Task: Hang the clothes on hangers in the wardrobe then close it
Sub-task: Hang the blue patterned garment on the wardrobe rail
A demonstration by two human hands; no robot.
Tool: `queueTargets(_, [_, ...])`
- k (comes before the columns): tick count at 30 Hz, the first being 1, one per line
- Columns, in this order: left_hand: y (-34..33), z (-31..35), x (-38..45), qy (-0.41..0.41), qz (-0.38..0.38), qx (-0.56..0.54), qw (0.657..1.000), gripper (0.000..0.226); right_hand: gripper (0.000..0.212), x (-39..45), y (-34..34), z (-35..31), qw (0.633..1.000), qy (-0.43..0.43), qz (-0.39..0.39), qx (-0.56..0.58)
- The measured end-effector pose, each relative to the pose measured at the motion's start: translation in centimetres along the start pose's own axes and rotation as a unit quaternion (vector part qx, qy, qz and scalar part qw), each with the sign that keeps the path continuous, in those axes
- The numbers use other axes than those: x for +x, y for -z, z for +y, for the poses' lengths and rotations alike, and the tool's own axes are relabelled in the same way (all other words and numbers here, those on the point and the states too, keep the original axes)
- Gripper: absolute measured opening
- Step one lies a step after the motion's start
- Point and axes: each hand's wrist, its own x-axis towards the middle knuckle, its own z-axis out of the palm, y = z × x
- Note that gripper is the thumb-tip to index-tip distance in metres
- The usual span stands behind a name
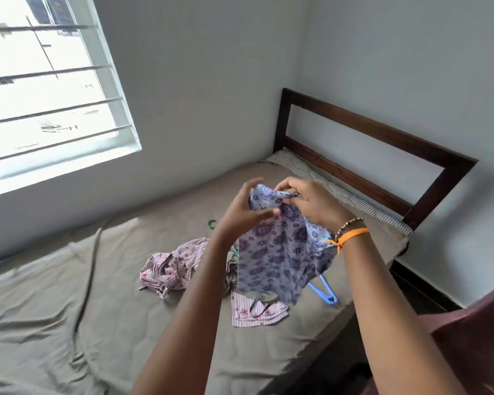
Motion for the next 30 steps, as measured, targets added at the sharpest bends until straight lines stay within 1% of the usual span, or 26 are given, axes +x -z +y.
queueTargets(1, [-0.1, 0.6, 0.5, -0.008, -0.019, 0.052, 0.998, 0.049, 0.022, 0.0, 0.2, -0.4, 1.000, -0.002, -0.003, 0.014])
queueTargets(2, [-0.2, 1.3, 0.8, -0.025, -0.031, 0.107, 0.993, 0.033, 0.024, 0.1, 0.5, -0.7, 1.000, -0.003, 0.003, 0.022])
queueTargets(4, [-0.6, 2.1, 1.2, -0.046, -0.025, 0.173, 0.983, 0.017, 0.027, 0.0, 1.3, -0.7, 0.999, -0.006, 0.019, 0.026])
queueTargets(5, [-0.7, 2.3, 1.5, -0.053, -0.016, 0.187, 0.981, 0.014, 0.034, -0.1, 1.8, -0.4, 1.000, -0.014, 0.016, 0.009])
queueTargets(7, [-1.0, 2.7, 2.0, -0.058, 0.009, 0.170, 0.984, 0.024, 0.048, -0.5, 2.5, 0.9, 0.995, -0.052, -0.031, -0.078])
queueTargets(8, [-1.0, 2.9, 2.2, -0.057, 0.020, 0.150, 0.987, 0.028, 0.044, -0.8, 2.6, 1.7, 0.988, -0.076, -0.053, -0.124])
queueTargets(9, [-0.9, 3.1, 2.4, -0.060, 0.030, 0.137, 0.988, 0.026, 0.033, -1.1, 2.7, 2.8, 0.982, -0.093, -0.059, -0.155])
queueTargets(10, [-0.7, 3.3, 2.4, -0.067, 0.044, 0.136, 0.987, 0.022, 0.024, -1.4, 2.8, 3.6, 0.979, -0.106, -0.044, -0.170])
queueTargets(12, [0.1, 3.3, 2.6, -0.069, 0.061, 0.148, 0.985, 0.022, 0.019, -1.6, 3.2, 4.6, 0.979, -0.116, 0.014, -0.164])
queueTargets(13, [0.7, 3.3, 2.6, -0.061, 0.056, 0.138, 0.987, 0.025, 0.021, -1.5, 3.3, 4.7, 0.979, -0.111, 0.046, -0.165])
queueTargets(15, [2.0, 3.5, 2.4, -0.055, 0.033, 0.122, 0.990, 0.023, 0.031, -1.1, 3.5, 4.3, 0.976, -0.091, 0.105, -0.165])
queueTargets(16, [2.8, 3.5, 2.5, -0.055, 0.029, 0.141, 0.988, 0.025, 0.033, -0.9, 3.6, 3.9, 0.975, -0.085, 0.134, -0.158])
queueTargets(18, [4.3, 3.7, 2.8, -0.048, 0.027, 0.213, 0.976, 0.029, 0.033, -0.4, 3.5, 3.8, 0.970, -0.080, 0.178, -0.148])
queueTargets(20, [5.6, 3.2, 3.3, -0.027, 0.035, 0.302, 0.952, 0.025, 0.032, 0.0, 3.1, 4.5, 0.964, -0.086, 0.194, -0.159])
queueTargets(22, [6.0, 2.2, 3.9, 0.006, 0.051, 0.372, 0.927, 0.019, 0.034, 0.3, 2.4, 5.3, 0.959, -0.108, 0.187, -0.181])
queueTargets(24, [5.3, 0.9, 4.3, 0.041, 0.068, 0.397, 0.914, 0.017, 0.030, 1.0, 1.7, 5.9, 0.958, -0.127, 0.181, -0.183])
queueTargets(26, [4.2, -0.1, 4.9, 0.056, 0.102, 0.376, 0.919, 0.011, 0.026, 2.1, 1.0, 6.7, 0.964, -0.130, 0.178, -0.146])
queueTargets(28, [3.3, -0.7, 5.9, 0.058, 0.138, 0.322, 0.935, 0.006, 0.027, 3.3, 0.6, 7.5, 0.969, -0.124, 0.190, -0.095])
queueTargets(30, [2.8, -0.8, 7.0, 0.062, 0.162, 0.254, 0.952, 0.002, 0.027, 4.4, 0.7, 7.9, 0.969, -0.108, 0.220, -0.042])
